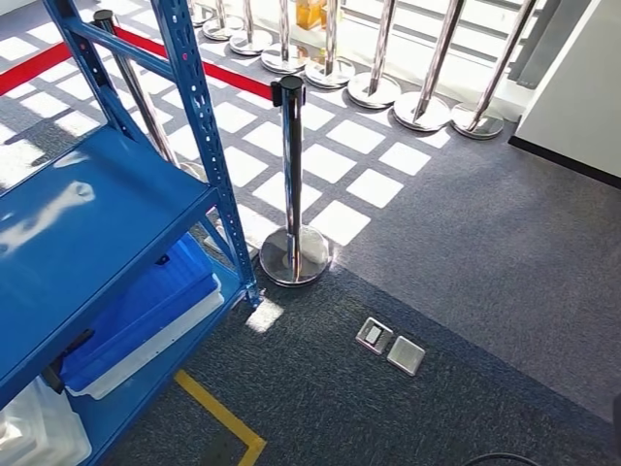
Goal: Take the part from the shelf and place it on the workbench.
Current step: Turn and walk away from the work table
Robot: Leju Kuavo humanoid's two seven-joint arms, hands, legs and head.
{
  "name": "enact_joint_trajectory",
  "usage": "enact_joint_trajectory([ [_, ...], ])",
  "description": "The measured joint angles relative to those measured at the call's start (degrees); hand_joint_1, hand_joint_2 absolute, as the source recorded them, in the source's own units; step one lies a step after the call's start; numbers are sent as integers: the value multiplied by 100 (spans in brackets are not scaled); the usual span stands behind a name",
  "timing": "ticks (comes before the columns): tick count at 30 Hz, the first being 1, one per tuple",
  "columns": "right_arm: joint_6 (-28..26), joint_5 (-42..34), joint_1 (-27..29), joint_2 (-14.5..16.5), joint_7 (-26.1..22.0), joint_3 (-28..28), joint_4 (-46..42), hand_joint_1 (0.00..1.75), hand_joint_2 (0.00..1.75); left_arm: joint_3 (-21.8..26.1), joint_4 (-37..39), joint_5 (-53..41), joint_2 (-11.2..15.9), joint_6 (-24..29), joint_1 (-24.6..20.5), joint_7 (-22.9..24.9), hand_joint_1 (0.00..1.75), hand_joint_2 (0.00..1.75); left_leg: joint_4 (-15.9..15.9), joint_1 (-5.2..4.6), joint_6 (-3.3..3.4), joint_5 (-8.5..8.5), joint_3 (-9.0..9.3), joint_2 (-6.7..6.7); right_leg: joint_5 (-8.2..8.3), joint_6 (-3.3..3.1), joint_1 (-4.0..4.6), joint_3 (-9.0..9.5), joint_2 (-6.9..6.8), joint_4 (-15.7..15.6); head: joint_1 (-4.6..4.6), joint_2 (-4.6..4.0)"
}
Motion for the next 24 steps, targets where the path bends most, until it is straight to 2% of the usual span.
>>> enact_joint_trajectory([
  [2, 1, 10, -5, 2, 0, 7, -1, 0, 175, 1, 0, 1, 2, -8, 11, -3, 0, 0, 36, 2, -52, -43, -32, 15, 21, -38, -23, 16, -81, -65, -4, 0],
  [3, 1, 19, -4, 3, 0, 14, -2, 0, 175, 2, 0, 4, 3, -14, 8, -7, 0, 0, 169, -2, -75, -145, -90, 76, 37, -61, -36, 27, -131, -99, -8, 0],
  [4, 1, 30, -2, 4, 0, 20, -3, 0, 175, 2, 0, 8, 4, -21, 3, -11, 0, 0, 415, -2, -97, -303, -196, 157, 49, -82, -49, 38, -189, -127, -11, 0],
  [6, 1, 43, 0, 6, 0, 27, -4, 0, 175, 3, 0, 17, 4, -29, -3, -19, 0, 0, 1138, 9, -140, -664, -523, 281, 48, -98, -42, 39, -300, -132, -17, 0],
  [7, 1, 44, 0, 7, 0, 28, -1, 0, 175, 4, 0, 19, 5, -31, 0, -21, 0, 0, 1428, 21, -161, -761, -653, 303, 45, -100, -40, 39, -355, -131, -16, 0],
  [8, 2, 45, -1, 7, 0, 30, 1, 0, 175, 5, 0, 19, 6, -31, 5, -24, 0, 0, 1540, 33, -179, -756, -702, 320, 40, -98, -40, 41, -406, -129, -16, 0],
  [9, 2, 45, -1, 7, 0, 31, 3, 0, 175, 6, 0, 19, 8, -31, 9, -26, 0, 0, 1424, 46, -193, -641, -640, 344, 34, -90, -42, 49, -451, -127, -16, 0],
  [11, 2, 46, -2, 7, 0, 33, 4, 0, 175, 8, 0, 19, 11, -31, 8, -30, 0, 0, 699, 66, -206, -262, -276, 472, 5, -52, -46, 75, -528, -113, -16, 0],
  [12, 2, 47, -1, 7, 0, 33, 4, 0, 175, 9, 0, 19, 11, -31, 4, -32, 0, 0, 341, 58, -200, -132, -98, 563, -15, -24, -34, 81, -559, -92, -16, 0],
  [13, 1, 49, 0, 7, 0, 33, 4, 0, 175, 9, 0, 19, 11, -31, -2, -33, 0, 0, 112, 47, -184, -69, 10, 634, -29, 4, -22, 83, -586, -74, -12, 0],
  [14, 1, 50, 0, 6, 0, 34, 4, 0, 175, 9, 0, 19, 11, -32, -5, -35, 0, 0, 16, 30, -162, -68, 48, 675, -38, 29, -9, 82, -617, -61, -9, 0],
  [16, 0, 52, -3, 4, 0, 34, 3, 0, 175, 10, 0, 19, 11, -33, 1, -38, 0, 0, 6, 10, -96, -67, 32, 619, -51, 72, -7, 90, -687, -49, -6, 0],
  [18, 1, 50, -5, 1, 0, 35, 3, 0, 175, 14, 0, 19, 10, -33, 10, -39, 0, 0, -9, 20, -29, -45, 32, 542, -187, 118, -30, 53, -600, 103, -4, 0],
  [19, 1, 46, -4, -1, 0, 34, 2, 0, 175, 16, 0, 19, 9, -33, 7, -40, 0, 0, -16, 31, 1, -34, 35, 505, -340, 138, -39, -34, -506, 330, -2, 0],
  [20, 1, 43, -4, -3, 0, 33, 2, 0, 175, 17, 0, 18, 7, -34, 0, -41, 0, 0, -16, 33, 21, -29, 34, 467, -536, 150, -44, -185, -402, 685, 1, 0],
  [22, 0, 38, -2, -4, 0, 30, 3, 0, 175, 19, 0, 18, 5, -36, -5, -42, 0, 0, -15, 23, 41, -27, 34, 383, -852, 154, -42, -543, -324, 1458, 2, 0],
  [23, 0, 38, -1, -4, 0, 30, 4, 0, 175, 22, 0, 18, 4, -36, -3, -42, 0, 0, -14, 15, 45, -27, 38, 335, -874, 148, -41, -648, -316, 1658, 1, 0],
  [24, 0, 38, -1, -4, 0, 29, 4, 0, 175, 25, 0, 18, 4, -39, -1, -41, 0, 0, -14, 8, 46, -27, 46, 284, -771, 135, -40, -640, -308, 1612, 1, 0],
])
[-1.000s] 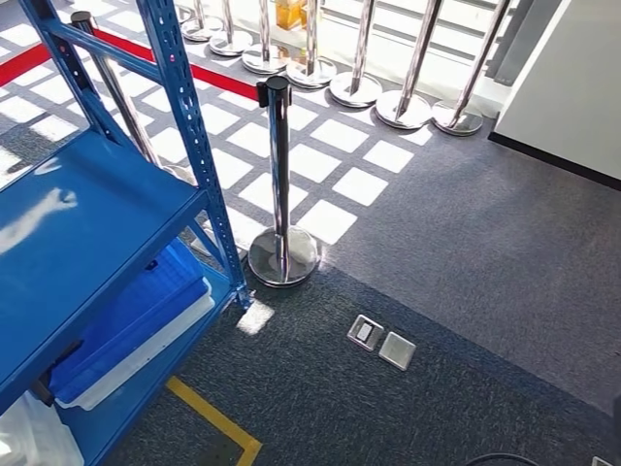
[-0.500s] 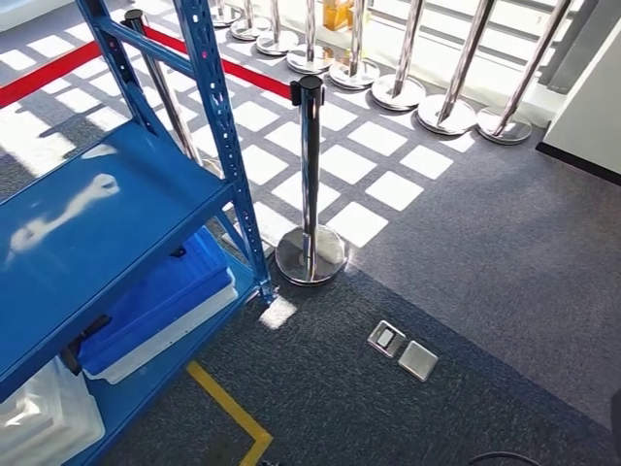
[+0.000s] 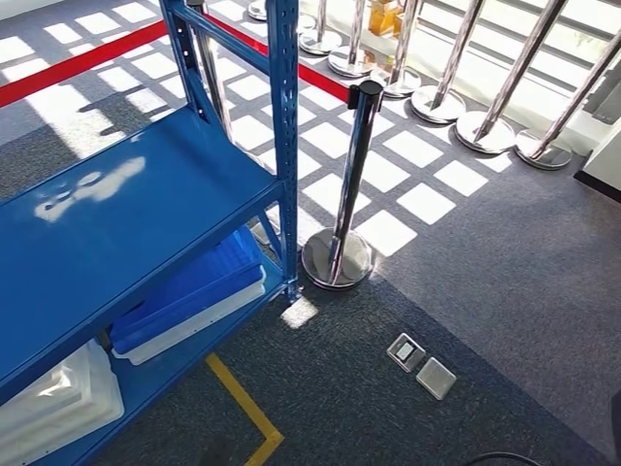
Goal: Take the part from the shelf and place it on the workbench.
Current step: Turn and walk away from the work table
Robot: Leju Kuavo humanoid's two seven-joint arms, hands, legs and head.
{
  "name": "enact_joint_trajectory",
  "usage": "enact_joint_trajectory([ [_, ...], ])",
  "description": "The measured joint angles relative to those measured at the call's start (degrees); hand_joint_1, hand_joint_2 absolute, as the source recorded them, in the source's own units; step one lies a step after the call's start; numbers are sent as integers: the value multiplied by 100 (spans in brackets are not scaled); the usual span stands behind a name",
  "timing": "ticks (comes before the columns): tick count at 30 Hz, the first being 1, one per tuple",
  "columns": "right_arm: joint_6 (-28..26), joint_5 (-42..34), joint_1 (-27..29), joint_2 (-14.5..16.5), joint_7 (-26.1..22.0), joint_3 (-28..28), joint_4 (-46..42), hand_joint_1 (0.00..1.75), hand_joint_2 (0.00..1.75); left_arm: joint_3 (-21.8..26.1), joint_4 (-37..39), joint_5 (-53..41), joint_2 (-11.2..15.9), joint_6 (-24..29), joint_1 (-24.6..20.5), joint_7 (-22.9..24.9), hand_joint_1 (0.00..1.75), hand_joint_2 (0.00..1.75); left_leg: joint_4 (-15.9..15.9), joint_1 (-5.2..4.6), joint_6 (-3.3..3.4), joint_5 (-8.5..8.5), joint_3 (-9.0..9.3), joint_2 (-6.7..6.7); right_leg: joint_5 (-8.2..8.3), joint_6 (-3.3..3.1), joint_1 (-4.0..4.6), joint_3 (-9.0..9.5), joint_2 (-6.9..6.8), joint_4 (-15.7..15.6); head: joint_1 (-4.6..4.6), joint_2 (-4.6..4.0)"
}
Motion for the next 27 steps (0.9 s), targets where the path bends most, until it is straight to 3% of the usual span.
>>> enact_joint_trajectory([
  [2, 1, 0, -2, 0, 0, -1, 0, 0, 175, 5, 0, -1, -1, -23, -4, 0, 0, 0, 0, -7, 0, -1, 23, -110, 440, -50, 6, 289, 86, -686, 1, 0],
  [4, 1, -1, -2, -1, 0, -1, -4, 0, 175, 5, 0, -1, -7, -56, -12, 0, 0, 0, 6, -16, -12, 2, 16, -203, 728, -99, 13, 589, 251, -1374, -1, 0],
  [6, 0, -2, -7, -2, 0, -1, -12, 0, 175, 7, 0, -1, -14, -81, -9, 0, 0, 0, 9, -11, -52, 21, -29, -269, 745, -115, 22, 665, 319, -1590, -4, 0],
  [8, 0, -4, -17, -2, 0, 3, -16, 0, 175, 13, 0, -1, -14, -98, 4, 0, 0, 0, -1, 2, -107, 31, -58, -301, 762, -139, 13, 665, 255, -1648, -6, 0],
  [10, 1, -3, -21, -2, 0, 8, -19, 0, 175, 19, 0, -1, -12, -104, 1, 0, 0, 0, 181, -5, -159, -125, -139, -187, 799, -188, -15, 681, 157, -1710, -16, 0],
  [13, 2, -2, -17, -1, 0, 8, -20, 0, 175, 22, 0, -1, -11, -107, -8, 0, 0, 0, 1184, 12, -227, -654, -579, 8, 813, -219, -22, 685, -12, -1740, -25, 0],
  [14, 2, -2, -17, 0, 0, 8, -18, 0, 175, 25, 0, -1, -11, -108, -4, 0, 0, 0, 1479, 21, -246, -748, -711, 25, 812, -220, -20, 684, -68, -1740, -25, 0],
  [15, 2, -2, -19, 0, 0, 7, -17, 0, 175, 28, 0, -1, -10, -109, 0, 0, 0, 0, 1588, 30, -263, -736, -755, 39, 809, -218, -20, 686, -119, -1739, -24, 0],
  [16, 2, -2, -19, 0, 0, 7, -16, 0, 175, 33, 0, -1, -9, -109, 3, 0, 0, 0, 1477, 39, -274, -623, -696, 58, 804, -212, -22, 691, -164, -1737, -24, 0],
  [18, 2, -2, -20, 0, 0, 8, -15, 0, 175, 49, 0, -1, -6, -110, 1, 0, 0, 0, 768, 52, -279, -241, -340, 186, 784, -178, -24, 712, -238, -1728, -26, 0],
  [20, 1, -3, -18, 0, 0, 7, -16, 0, 175, 60, 0, -1, -4, -110, -7, 0, 0, 0, 141, 36, -244, -39, -37, 342, 754, -119, 1, 717, -292, -1692, -22, 0],
  [21, 1, -3, -17, 0, 0, 7, -17, 0, 175, 62, 0, -1, -4, -110, -10, -1, 0, 0, 14, 20, -217, -29, 15, 384, 746, -90, 15, 713, -321, -1679, -20, 0],
  [24, 0, -2, -20, -2, 0, 8, -18, 0, 175, 68, 0, -1, -4, -110, 11, -2, 0, 0, -13, 5, -116, -28, 5, 285, 693, -3, 0, 718, -348, -1646, -15, 0],
  [26, 0, 1, -18, -4, 0, 7, -18, 0, 175, 70, 0, -2, -4, -111, 11, -2, 0, 0, -29, 23, -52, -4, 8, 214, 440, 43, -21, 590, -181, -1306, -10, 0],
  [27, 0, 2, -17, -5, 0, 6, -17, 0, 175, 70, 0, -2, -4, -113, 3, -2, 0, 0, -29, 23, -35, 0, 6, 179, 245, 52, -24, 440, -88, -957, -7, 0],
])
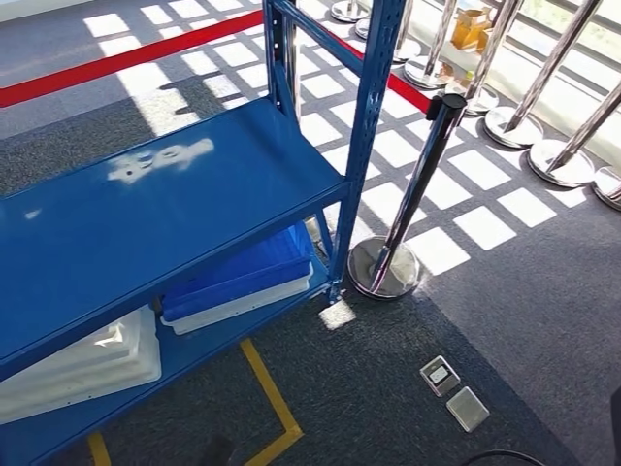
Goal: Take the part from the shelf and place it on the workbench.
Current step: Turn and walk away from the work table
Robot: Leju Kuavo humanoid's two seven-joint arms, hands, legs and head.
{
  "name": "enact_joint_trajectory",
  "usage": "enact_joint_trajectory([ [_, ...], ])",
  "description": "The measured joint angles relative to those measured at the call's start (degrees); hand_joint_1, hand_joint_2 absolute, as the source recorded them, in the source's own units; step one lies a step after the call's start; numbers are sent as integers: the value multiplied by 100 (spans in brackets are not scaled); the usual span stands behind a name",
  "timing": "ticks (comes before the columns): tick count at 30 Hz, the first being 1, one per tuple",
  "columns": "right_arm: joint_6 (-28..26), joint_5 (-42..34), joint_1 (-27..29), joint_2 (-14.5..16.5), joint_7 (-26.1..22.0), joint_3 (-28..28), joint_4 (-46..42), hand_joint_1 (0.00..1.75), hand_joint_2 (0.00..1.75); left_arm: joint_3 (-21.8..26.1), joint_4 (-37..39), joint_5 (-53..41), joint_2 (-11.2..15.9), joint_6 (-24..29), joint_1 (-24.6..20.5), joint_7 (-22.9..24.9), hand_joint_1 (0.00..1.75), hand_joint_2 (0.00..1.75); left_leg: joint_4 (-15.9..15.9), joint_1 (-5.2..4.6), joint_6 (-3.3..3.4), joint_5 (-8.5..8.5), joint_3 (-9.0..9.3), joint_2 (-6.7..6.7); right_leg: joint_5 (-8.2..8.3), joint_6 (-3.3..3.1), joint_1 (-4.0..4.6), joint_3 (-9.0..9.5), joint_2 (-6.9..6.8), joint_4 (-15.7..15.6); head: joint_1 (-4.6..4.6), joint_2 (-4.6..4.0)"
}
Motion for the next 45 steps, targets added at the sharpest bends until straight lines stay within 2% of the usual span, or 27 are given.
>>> enact_joint_trajectory([
  [2, 1, 2, 3, -1, 0, -3, 4, 0, 175, 0, 0, -1, 0, -3, -6, 0, 0, 0, 1, -16, 17, 3, 0, -83, -319, 2, 3, -368, 67, 792, 1, 0],
  [3, 2, 2, 3, -1, 0, -3, 8, 0, 175, 1, 0, -1, 0, -3, -3, 0, 0, 0, 1, -27, 19, 4, 4, -131, -332, -7, 5, -467, 75, 986, 1, 0],
  [4, 2, 2, 4, -1, 0, -3, 10, 0, 175, 2, 0, -1, 0, -3, -1, 0, 0, 0, 2, -39, 20, 4, 12, -185, -228, -24, 6, -458, 85, 943, 0, 0],
  [5, 2, 2, 4, -1, 0, -3, 11, 0, 175, 2, 0, -1, -1, -3, -2, 0, 0, 0, 2, -47, 21, 4, 23, -241, -24, -51, 13, -337, 111, 660, 0, 0],
  [7, 2, 4, 2, -1, 0, -2, 11, 0, 175, 3, 0, -1, -8, -3, -14, 0, 0, 0, 4, -55, 18, 4, 31, -350, 385, -129, 32, 29, 267, -169, -3, 0],
  [9, 1, 9, -3, -2, 0, -1, 8, 0, 175, 3, 0, -3, -15, -4, -17, 0, 0, 0, 10, -47, -5, 13, -2, -431, 522, -179, 54, 223, 393, -635, -3, 0],
  [11, 0, 15, -11, -2, 0, 4, 3, 0, 175, 3, 0, -10, -18, -6, -5, -3, 0, 0, -2, -34, -57, 37, -38, -495, 517, -197, 61, 239, 367, -710, -2, 0],
  [13, 1, 21, -18, -1, 0, 17, 2, 0, 175, 3, 0, -16, -14, -5, -4, -5, 0, 0, 80, -41, -110, -48, -83, -448, 554, -238, 33, 258, 276, -778, -12, 0],
  [15, 2, 24, -16, 2, 0, 26, 1, 0, 175, 3, 0, -16, -9, -3, -16, -5, 0, 0, 582, -35, -165, -369, -302, -276, 580, -275, 6, 276, 157, -829, -29, 0],
  [17, 2, 24, -11, 3, 0, 26, 4, 0, 175, 3, 0, -16, -9, -3, -14, -5, 0, 0, 1342, -5, -222, -711, -649, -162, 577, -284, 4, 274, 46, -829, -37, 0],
  [18, 2, 24, -10, 3, 0, 26, 8, 0, 175, 3, 0, -16, -9, -3, -9, -5, 0, 0, 1567, 11, -246, -762, -751, -140, 572, -280, 3, 275, -6, -826, -37, 0],
  [19, 2, 24, -11, 3, 0, 26, 12, 0, 175, 3, 0, -16, -8, -3, -5, -5, 0, 0, 1579, 27, -265, -706, -755, -122, 565, -272, 0, 279, -54, -821, -36, 0],
  [20, 2, 24, -11, 3, 0, 27, 15, 0, 175, 3, 0, -16, -5, -3, -4, -5, 0, 0, 1366, 41, -280, -552, -651, -97, 554, -257, -6, 286, -96, -814, -37, 0],
  [22, 2, 22, -12, 3, 0, 28, 17, 0, 175, 3, 0, -17, -1, -3, -7, -5, 0, 0, 577, 50, -299, -178, -256, 70, 514, -203, -7, 309, -163, -786, -36, 0],
  [24, 2, 22, -11, 2, 0, 29, 16, 0, 175, 3, 0, -18, 1, -3, -16, -5, 0, 0, 78, 32, -260, -19, -23, 233, 479, -144, 20, 314, -216, -744, -31, 0],
  [25, 2, 21, -11, 2, 0, 30, 16, 0, 175, 3, 0, -19, 0, -3, -18, -5, 0, 0, 32, 14, -228, -35, -14, 257, 473, -121, 33, 314, -246, -734, -28, 0],
  [27, 2, 20, -13, 1, 0, 37, 16, 0, 175, 3, 0, -18, 0, -3, -9, -5, 0, 0, 27, 5, -147, -17, -35, 174, 455, -78, 22, 325, -308, -730, -25, 0],
  [29, 2, 20, -12, -3, 0, 44, 17, 0, 175, 3, 0, -18, 0, -2, -8, -5, 0, 0, 15, 14, -70, 6, -37, 87, 277, -35, -4, 263, -195, -530, -22, 0],
  [32, 1, 18, -8, -6, 0, 45, 20, 0, 175, 3, 0, -19, 0, -2, -23, -7, 0, 0, 12, 8, -8, 22, -43, -46, -281, -16, -13, -224, 50, 574, -7, 0],
  [33, 2, 18, -7, -7, 0, 44, 25, 0, 175, 3, 0, -19, 0, -2, -19, -7, 0, 0, 13, -3, -4, 23, -42, -97, -367, -20, -11, -379, 69, 891, -6, 0],
  [34, 2, 18, -6, -7, 0, 44, 29, 0, 175, 4, 0, -19, 0, -1, -15, -6, 0, 0, 14, -13, -2, 24, -37, -150, -333, -33, -8, -442, 76, 999, -6, 0],
  [35, 2, 18, -6, -7, 0, 43, 33, 0, 175, 4, 0, -19, 0, -1, -12, -5, 0, 0, 14, -21, -2, 23, -27, -208, -184, -55, -4, -393, 89, 862, -7, 0],
  [38, 1, 18, -5, -7, 0, 44, 33, 0, 175, 5, 0, -18, -9, -1, -21, -5, 0, 0, 18, -38, -7, 23, -2, -377, 415, -164, 18, 91, 298, -259, -9, 0],
  [40, 0, 17, -8, -8, 0, 44, 31, 0, 175, 5, 0, -17, -16, -2, -22, -5, 0, 0, 22, -32, -41, 36, -36, -454, 492, -203, 31, 234, 410, -613, -7, 0],
  [42, 0, 17, -15, -7, 0, 46, 30, 0, 175, 5, 0, -16, -15, -2, -9, -5, 0, 0, 6, -28, -102, 63, -73, -517, 485, -213, 27, 244, 358, -679, -4, 0],
  [44, 1, 19, -17, -3, 0, 49, 29, 0, 175, 7, 0, -16, -11, -2, -6, -5, 0, 0, 109, -45, -156, -39, -129, -441, 518, -246, -7, 254, 261, -740, -18, 0],
  [45, 2, 19, -13, -1, 0, 49, 30, 0, 175, 7, 0, -16, -9, -1, -12, -5, 0, 0, 314, -48, -180, -182, -217, -356, 532, -263, -23, 260, 203, -766, -25, 0],
])
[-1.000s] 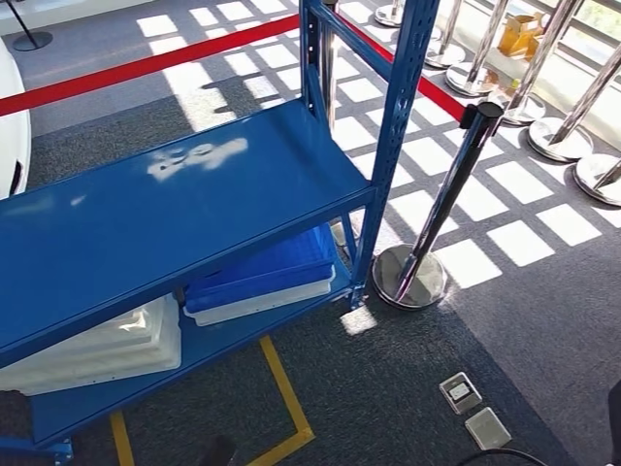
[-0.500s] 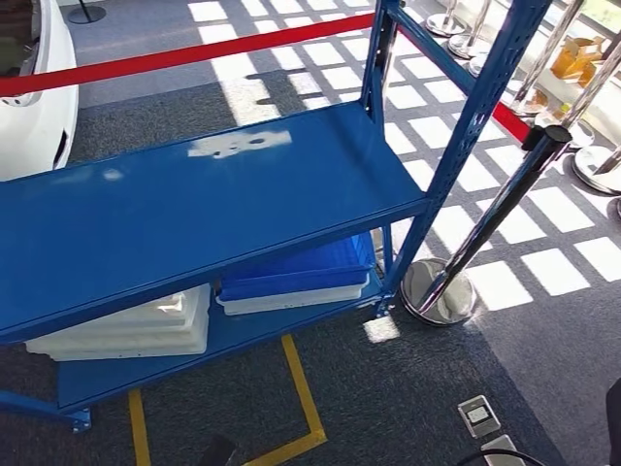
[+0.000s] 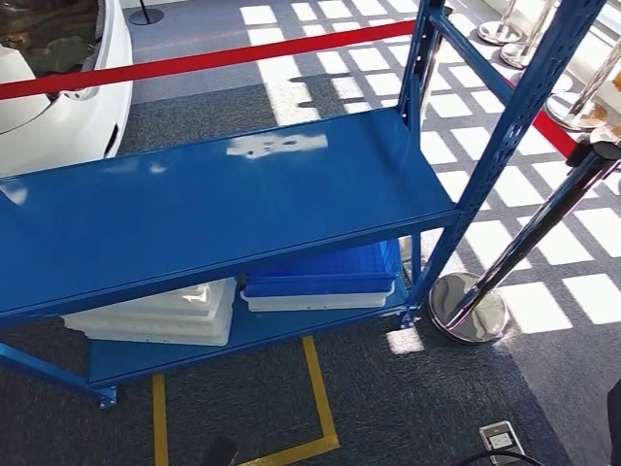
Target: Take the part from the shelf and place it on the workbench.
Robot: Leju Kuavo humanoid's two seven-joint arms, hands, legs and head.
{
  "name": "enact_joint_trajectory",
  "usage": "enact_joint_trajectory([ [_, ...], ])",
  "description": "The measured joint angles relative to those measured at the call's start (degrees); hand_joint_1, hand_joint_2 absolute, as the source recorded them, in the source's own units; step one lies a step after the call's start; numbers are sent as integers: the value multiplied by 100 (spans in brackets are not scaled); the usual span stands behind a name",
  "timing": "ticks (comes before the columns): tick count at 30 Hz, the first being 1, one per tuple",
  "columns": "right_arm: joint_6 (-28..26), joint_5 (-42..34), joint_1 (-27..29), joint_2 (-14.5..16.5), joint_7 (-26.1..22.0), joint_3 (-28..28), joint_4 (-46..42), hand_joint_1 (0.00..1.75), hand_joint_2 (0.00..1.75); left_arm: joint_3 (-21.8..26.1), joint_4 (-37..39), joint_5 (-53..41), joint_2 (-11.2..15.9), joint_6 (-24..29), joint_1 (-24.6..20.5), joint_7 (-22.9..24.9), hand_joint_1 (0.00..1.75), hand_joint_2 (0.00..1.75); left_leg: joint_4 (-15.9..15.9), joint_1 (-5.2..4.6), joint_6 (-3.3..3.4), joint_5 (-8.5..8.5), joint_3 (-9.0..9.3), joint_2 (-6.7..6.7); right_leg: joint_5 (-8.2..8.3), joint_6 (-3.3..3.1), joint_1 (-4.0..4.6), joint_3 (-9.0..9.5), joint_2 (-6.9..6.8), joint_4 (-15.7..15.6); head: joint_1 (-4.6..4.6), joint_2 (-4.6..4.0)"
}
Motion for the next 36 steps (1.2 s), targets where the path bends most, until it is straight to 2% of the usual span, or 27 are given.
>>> enact_joint_trajectory([
  [2, 1, 0, 9, 3, 0, -1, 1, 0, 175, 0, 0, 0, 0, 0, -6, 1, 0, 0, 744, 23, -47, -396, -323, 168, 3, -18, 5, -3, -121, -6, -10, 0],
  [3, 1, -1, 13, 4, 0, -1, 2, 0, 175, 0, 0, 0, 0, 0, -2, 1, 0, 0, 1089, 38, -70, -527, -471, 204, 0, -20, 10, -4, -183, -4, -8, 0],
  [4, 1, -1, 13, 4, 0, -1, 2, 0, 175, 0, 0, -1, 1, -1, 5, 1, 0, 0, 1273, 50, -88, -560, -543, 225, -2, -19, 13, -3, -240, -2, -7, 0],
  [5, 1, -1, 12, 4, 0, -1, 2, 0, 175, 0, 0, 0, 2, -1, 9, 1, 0, 0, 1218, 59, -101, -476, -503, 244, -6, -14, 13, 2, -290, -1, -7, 0],
  [6, 1, -1, 12, 4, 0, -1, 2, 0, 175, 0, 0, 0, 3, -1, 10, 1, 0, 0, 928, 68, -107, -299, -350, 273, -14, -2, 11, 14, -334, 1, -7, 0],
  [8, 0, -1, 12, 4, 0, -1, 2, 0, 175, 0, 0, 0, 7, -1, 4, 1, 0, 0, 111, 64, -97, 54, 66, 425, -42, 42, 25, 38, -409, 17, -8, 0],
  [9, -1, -1, 14, 4, 0, -2, 2, 0, 175, 0, 0, -1, 8, -1, -3, 2, 0, 0, -172, 53, -76, 144, 202, 494, -52, 71, 38, 40, -439, 28, -5, 0],
  [10, -1, -1, 14, 4, 0, -3, 2, 0, 175, 0, 0, -1, 9, -1, -6, 2, 0, 0, -310, 39, -50, 166, 259, 537, -58, 100, 53, 38, -470, 38, -2, 0],
  [12, -2, -1, 12, 4, 0, -3, 2, 0, 175, 0, 0, 0, 9, -1, 5, 3, 0, 0, -331, 21, 19, 157, 241, 490, -57, 153, 56, 44, -541, 35, 2, 0],
  [14, -1, -1, 10, 1, 0, -2, 2, 0, 175, 0, 0, 1, 9, -1, 22, 3, 0, 0, -354, 36, 93, 183, 240, 417, -164, 207, 35, 29, -473, 126, 3, 0],
  [15, -1, -1, 12, -1, 0, -2, 2, 0, 175, 0, 0, 1, 8, -1, 19, 4, 0, 0, -366, 49, 125, 197, 242, 382, -305, 228, 28, -49, -374, 325, 10, 0],
  [16, -1, -1, 15, -2, 0, -2, 2, 0, 175, 0, 0, 1, 6, -2, 13, 4, 0, 0, -370, 56, 148, 206, 242, 347, -497, 242, 22, -188, -259, 651, 18, 0],
  [18, -1, -1, 22, -2, 0, -3, 4, 0, 175, 0, 0, 0, 2, -3, 6, 8, 0, 0, -367, 45, 169, 210, 240, 263, -842, 249, 25, -561, -145, 1466, 31, 0],
  [19, 0, -1, 25, -2, 0, -4, 6, 0, 175, 0, 0, 0, 0, -3, 10, 11, 0, 0, -366, 36, 172, 210, 243, 215, -882, 245, 26, -679, -132, 1704, 31, 0],
  [20, 0, -1, 26, -2, 0, -5, 8, 0, 175, 0, 0, 0, 0, -3, 13, 14, 0, 0, -365, 27, 174, 210, 250, 160, -802, 233, 28, -693, -123, 1711, 32, 0],
  [21, 0, -1, 26, -2, 0, -7, 9, 0, 175, 0, 0, -1, -1, -3, 13, 15, 0, 0, -364, 19, 174, 209, 262, 101, -616, 214, 28, -594, -102, 1473, 32, 0],
  [22, 0, -1, 26, -2, 0, -7, 10, 0, 175, 0, 0, -1, -2, -3, 10, 16, 0, 0, -365, 14, 174, 209, 273, 40, -373, 184, 31, -417, -39, 1067, 32, 0],
  [23, 0, -1, 25, -3, 0, -6, 9, 0, 175, 0, 0, -1, -7, -3, 5, 16, 0, 0, -363, 10, 171, 210, 276, -13, -186, 146, 30, -236, 77, 664, 28, 0],
  [24, -1, -1, 28, -3, 0, -6, 6, 0, 175, 0, 0, -1, -12, -3, -2, 16, 0, 0, -357, 11, 161, 215, 262, -68, -61, 116, 33, -103, 180, 342, 28, 0],
  [25, 0, -1, 29, -3, 0, -6, 4, 0, 175, 0, 0, -1, -16, -3, -5, 16, 0, 0, -353, 19, 143, 224, 234, -112, -13, 93, 39, -31, 260, 152, 29, 0],
  [26, -1, -1, 29, -4, 0, -7, 2, 0, 175, 0, 0, -2, -20, -4, -4, 16, 0, 0, -353, 29, 117, 239, 203, -153, -27, 81, 44, -18, 289, 90, 28, 0],
  [28, -1, 1, 23, -3, 0, -6, -1, 0, 175, 0, 0, -2, -18, -3, 7, 16, 0, 0, -360, 41, 55, 251, 166, -203, -12, 56, 39, -15, 198, 27, 31, 0],
  [30, 0, 1, 23, 1, 0, -4, -1, 0, 175, 0, 0, -1, -13, -1, 5, 16, 0, 0, -161, 28, -6, 93, 75, -67, 14, 9, 9, 5, 80, -27, 15, 0],
  [32, 0, -2, 31, 4, 0, -5, 0, 0, 175, 0, 0, -1, -11, -1, -3, 16, 0, 0, 509, 35, -64, -279, -227, 142, 18, -20, 1, 14, -54, -44, 1, 0],
  [33, 0, -9, 35, 4, 0, -8, 3, 0, 175, 0, 0, -1, -11, -1, -1, 16, 0, 0, 914, 50, -90, -448, -412, 192, 15, -23, 4, 13, -120, -43, 1, 0],
  [34, -1, -20, 38, 4, 0, -10, 7, 0, 175, 0, 0, -1, -11, -1, 4, 18, 0, 0, 1206, 66, -113, -537, -542, 218, 12, -23, 5, 15, -184, -42, 2, 0],
  [36, -1, -43, 38, 4, 0, -16, 16, 0, 175, 0, 0, -1, -10, -1, 13, 22, 0, 0, 1319, 86, -138, -492, -582, 242, 6, -16, 4, 20, -268, -40, 1, 0],
])
